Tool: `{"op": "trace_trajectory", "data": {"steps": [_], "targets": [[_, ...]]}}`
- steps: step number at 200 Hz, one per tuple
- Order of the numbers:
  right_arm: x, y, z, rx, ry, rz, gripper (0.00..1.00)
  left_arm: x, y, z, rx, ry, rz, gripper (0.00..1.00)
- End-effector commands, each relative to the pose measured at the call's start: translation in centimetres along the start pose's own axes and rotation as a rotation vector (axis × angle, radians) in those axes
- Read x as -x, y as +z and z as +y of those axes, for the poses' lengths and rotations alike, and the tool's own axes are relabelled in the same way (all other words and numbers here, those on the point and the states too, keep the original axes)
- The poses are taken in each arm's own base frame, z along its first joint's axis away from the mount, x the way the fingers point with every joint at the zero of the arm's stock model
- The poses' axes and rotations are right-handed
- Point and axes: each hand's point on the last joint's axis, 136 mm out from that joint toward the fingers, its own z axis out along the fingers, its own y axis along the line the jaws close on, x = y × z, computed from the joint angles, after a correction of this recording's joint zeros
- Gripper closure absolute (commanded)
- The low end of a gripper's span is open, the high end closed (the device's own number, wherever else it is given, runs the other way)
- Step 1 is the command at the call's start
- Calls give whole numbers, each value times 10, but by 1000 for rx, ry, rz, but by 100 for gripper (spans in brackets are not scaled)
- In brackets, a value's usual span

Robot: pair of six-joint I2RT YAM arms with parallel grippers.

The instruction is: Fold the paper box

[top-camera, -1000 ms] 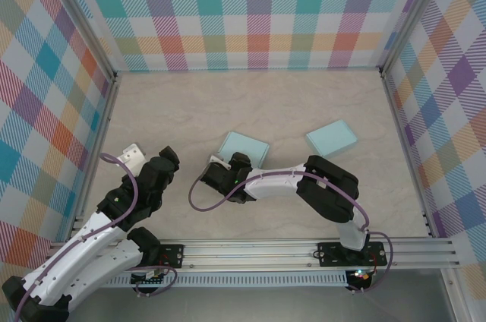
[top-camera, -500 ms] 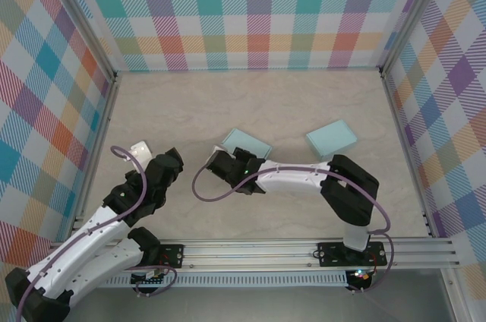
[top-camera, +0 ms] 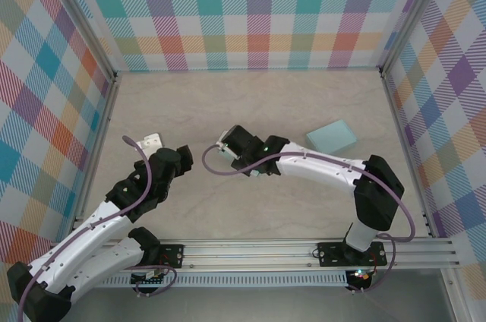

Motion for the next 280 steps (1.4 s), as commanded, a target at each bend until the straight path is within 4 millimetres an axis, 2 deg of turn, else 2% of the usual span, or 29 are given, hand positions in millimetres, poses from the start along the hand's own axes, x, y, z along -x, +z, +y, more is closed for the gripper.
{"op": "trace_trajectory", "data": {"steps": [1,24,57,66,73,89,119,144,148,162,186,218,247,280], "targets": [[-9,-20,14,211,50,39,100,18,-3,-29,-141,86,-26,0],[-15,-24,17,353,88,50,100,19,2,-46,-236,154,5,0],[-20,-27,27,551,97,26,100,12,8,-78,-468,220,98,0],[-21,-28,29,576,82,21,100,8,13,-83,-518,222,131,0],[-20,-27,28,583,76,14,100,14,16,-88,-555,221,118,4],[-20,-23,25,598,78,9,99,9,24,-94,-619,256,153,11],[-20,-14,21,621,93,37,98,0,29,-108,-727,415,157,15],[-19,-8,21,630,95,63,97,-1,35,-116,-758,507,199,26],[-19,-8,21,629,94,64,97,-8,36,-115,-764,518,239,28],[-18,-6,20,627,95,67,96,-14,35,-122,-817,557,289,31],[-15,-6,20,630,100,67,96,-24,34,-128,-869,620,353,34],[-11,-7,19,634,104,61,95,-21,47,-127,-827,669,351,39],[-9,-7,18,633,108,64,94,-24,47,-134,-875,676,369,46],[-7,-5,18,633,110,62,94,-35,48,-141,-930,681,400,47]]}}
